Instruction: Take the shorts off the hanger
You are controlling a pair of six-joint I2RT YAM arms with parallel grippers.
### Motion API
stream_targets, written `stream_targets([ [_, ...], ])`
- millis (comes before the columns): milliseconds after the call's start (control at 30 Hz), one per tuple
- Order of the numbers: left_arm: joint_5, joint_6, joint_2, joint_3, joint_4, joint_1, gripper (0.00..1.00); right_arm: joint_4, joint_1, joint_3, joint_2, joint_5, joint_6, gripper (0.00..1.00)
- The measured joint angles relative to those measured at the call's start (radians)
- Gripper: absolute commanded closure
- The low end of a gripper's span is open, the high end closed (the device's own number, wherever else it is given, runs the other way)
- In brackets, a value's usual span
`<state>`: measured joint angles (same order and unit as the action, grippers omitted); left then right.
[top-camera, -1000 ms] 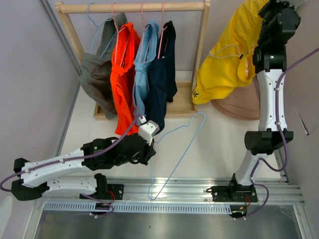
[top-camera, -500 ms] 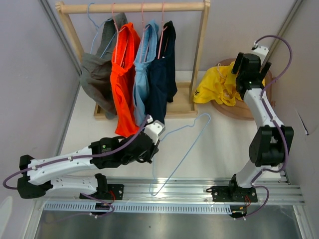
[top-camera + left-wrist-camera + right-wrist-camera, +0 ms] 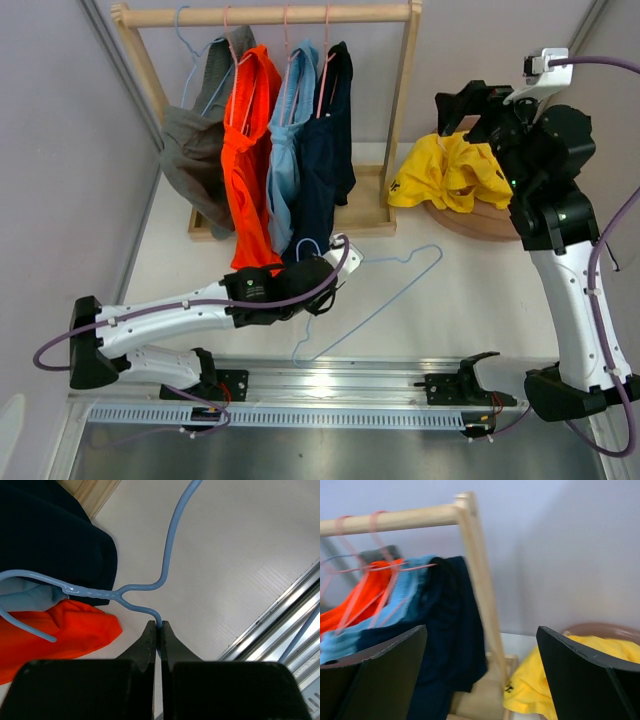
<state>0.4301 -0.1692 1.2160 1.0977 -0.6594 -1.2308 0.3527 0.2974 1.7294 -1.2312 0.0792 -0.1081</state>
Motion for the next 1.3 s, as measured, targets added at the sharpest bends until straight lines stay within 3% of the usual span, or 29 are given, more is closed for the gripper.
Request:
stream_targets([
  [167,-0.002,0.068,0.002,0.016,0.003,0.0,1.0,0.05,0.01,0.01,-0.009,-0.245,-0.027,0.01],
  [400,-0.005,0.204,-0.082,0.058,0.018,-0.002,1.0,0.08,0.157,-0.239,-0.08,-0.425,-0.092,0.0],
  [700,0.023,0.36,-0.243,0.057,0.081,-0.002,1.0,0.169,0.295,-0.347,-0.066,-0.494,-0.164,0.01],
  [933,0.001,0.42,-0.233,-0.031,0.114,-0.034,1.0,0.221,0.312,-0.333,0.048,-0.482,-0.189,0.01],
  [1300,0.035,0.482,-0.197,-0.072,0.171,-0.055,1.0,0.342,0.312,-0.269,0.06,-0.494,-0.186,0.01],
])
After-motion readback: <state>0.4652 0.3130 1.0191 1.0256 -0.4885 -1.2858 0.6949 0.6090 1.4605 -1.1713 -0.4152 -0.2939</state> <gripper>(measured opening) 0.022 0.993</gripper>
